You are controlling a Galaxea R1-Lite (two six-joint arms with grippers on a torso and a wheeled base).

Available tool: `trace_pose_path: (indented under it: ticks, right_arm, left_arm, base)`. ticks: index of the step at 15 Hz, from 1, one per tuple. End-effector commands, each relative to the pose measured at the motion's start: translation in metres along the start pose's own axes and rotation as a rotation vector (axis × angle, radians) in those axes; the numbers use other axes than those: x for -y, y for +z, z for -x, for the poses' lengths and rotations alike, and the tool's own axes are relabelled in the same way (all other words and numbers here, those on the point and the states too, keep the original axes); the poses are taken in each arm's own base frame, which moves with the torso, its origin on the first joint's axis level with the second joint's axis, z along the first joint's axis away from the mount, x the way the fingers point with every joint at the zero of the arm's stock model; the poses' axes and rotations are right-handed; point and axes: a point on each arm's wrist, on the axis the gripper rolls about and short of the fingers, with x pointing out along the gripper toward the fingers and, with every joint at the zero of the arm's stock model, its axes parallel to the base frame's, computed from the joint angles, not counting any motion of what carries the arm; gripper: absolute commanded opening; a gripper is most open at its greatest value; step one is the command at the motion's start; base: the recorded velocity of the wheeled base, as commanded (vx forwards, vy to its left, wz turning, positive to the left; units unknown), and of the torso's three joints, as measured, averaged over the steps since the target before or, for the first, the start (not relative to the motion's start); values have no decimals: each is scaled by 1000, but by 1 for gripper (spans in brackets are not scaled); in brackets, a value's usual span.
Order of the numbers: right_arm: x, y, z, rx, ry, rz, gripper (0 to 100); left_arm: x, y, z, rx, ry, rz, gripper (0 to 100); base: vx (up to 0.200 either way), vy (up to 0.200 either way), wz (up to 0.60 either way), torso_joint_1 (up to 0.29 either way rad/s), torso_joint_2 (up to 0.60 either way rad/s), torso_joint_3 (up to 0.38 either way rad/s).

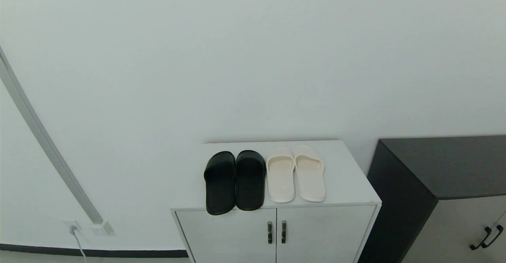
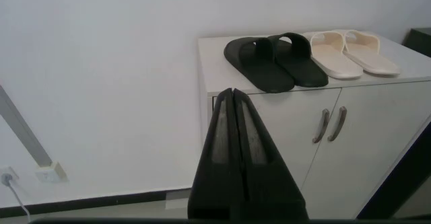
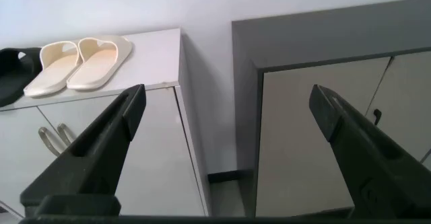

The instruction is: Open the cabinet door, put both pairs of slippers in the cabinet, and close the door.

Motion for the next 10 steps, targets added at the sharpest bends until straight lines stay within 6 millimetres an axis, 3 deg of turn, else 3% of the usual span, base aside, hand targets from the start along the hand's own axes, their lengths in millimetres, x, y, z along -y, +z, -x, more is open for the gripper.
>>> trace_pose_path:
  ticks: [1, 5, 6, 7, 8, 10]
  right_arm:
    - [0, 0, 0, 0, 2, 3, 100]
    - [0, 1, 0, 5, 17, 38, 100]
    - [-1, 24, 5, 79, 50, -11, 100]
    - [-3, 65, 6, 93, 97, -141, 100]
    - [-4, 89, 2, 79, 113, -182, 100]
    - [-7, 80, -21, -119, 128, -55, 100]
  left_arm:
    - [0, 0, 0, -1, -1, 0, 0]
    - [0, 0, 0, -1, 0, 0, 0]
    - [0, 0, 0, -1, -1, 0, 0]
    - [0, 0, 0, -1, -1, 0, 0]
    - [0, 0, 0, -1, -1, -1, 0]
    - [0, 0, 0, -1, 0, 0, 0]
  base:
    - [0, 0, 0, 0, 0, 0]
    - [0, 0, 0, 0, 0, 0]
    - [0, 0, 0, 0, 0, 0]
    - [0, 0, 0, 0, 0, 0]
    - [0, 0, 0, 0, 0, 0]
    - [0, 0, 0, 0, 0, 0]
